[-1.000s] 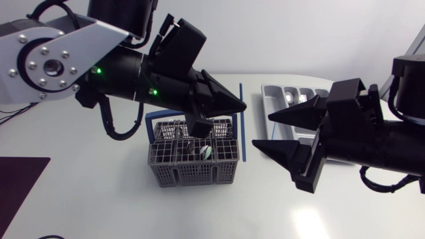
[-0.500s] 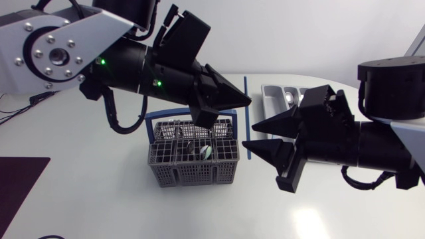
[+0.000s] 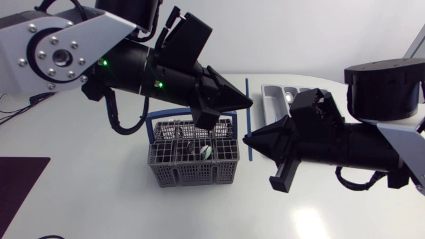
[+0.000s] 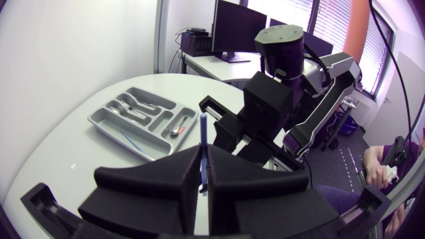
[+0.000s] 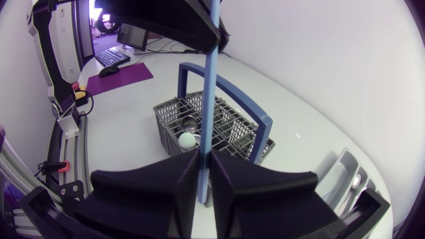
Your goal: Unload the cutlery basket into the drawer organizer.
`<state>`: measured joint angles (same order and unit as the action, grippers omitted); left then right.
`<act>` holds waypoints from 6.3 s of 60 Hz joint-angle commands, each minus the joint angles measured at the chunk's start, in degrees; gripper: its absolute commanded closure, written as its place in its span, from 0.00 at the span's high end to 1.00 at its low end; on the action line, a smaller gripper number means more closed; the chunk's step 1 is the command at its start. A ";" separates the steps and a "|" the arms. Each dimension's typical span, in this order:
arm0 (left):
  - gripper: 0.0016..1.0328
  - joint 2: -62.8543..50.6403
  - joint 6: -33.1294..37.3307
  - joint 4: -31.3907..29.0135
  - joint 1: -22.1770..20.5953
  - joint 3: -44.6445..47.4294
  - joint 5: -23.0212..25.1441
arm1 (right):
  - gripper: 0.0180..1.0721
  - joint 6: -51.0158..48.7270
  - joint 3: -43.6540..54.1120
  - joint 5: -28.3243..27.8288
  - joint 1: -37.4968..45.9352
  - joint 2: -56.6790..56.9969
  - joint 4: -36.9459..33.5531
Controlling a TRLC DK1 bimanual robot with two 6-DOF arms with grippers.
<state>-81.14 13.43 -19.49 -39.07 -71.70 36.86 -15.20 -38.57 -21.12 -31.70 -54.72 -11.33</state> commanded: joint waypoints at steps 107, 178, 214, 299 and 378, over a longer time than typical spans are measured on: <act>0.95 13.73 10.04 -10.66 4.97 15.89 -24.64 | 0.05 18.63 -28.58 14.62 25.73 -50.57 -7.39; 0.91 2.39 -3.94 -11.63 -6.90 11.32 -56.73 | 0.90 17.22 -16.98 21.04 19.14 -31.85 -10.29; 0.62 -5.87 -9.74 -14.88 -9.71 7.28 -60.06 | 0.90 16.17 -14.78 21.04 20.01 -28.78 -10.55; 0.10 -1.03 -4.29 -13.83 -14.19 10.27 -67.71 | 0.90 14.23 -11.71 19.89 21.24 -25.88 -9.32; 0.10 7.67 -8.60 -21.30 -1.27 -7.14 -33.96 | 0.86 -5.45 8.86 36.68 -17.52 17.37 9.40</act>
<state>-70.11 7.55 -40.45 -41.60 -76.97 -0.38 -18.68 -31.40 14.00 -47.86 -35.94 -4.01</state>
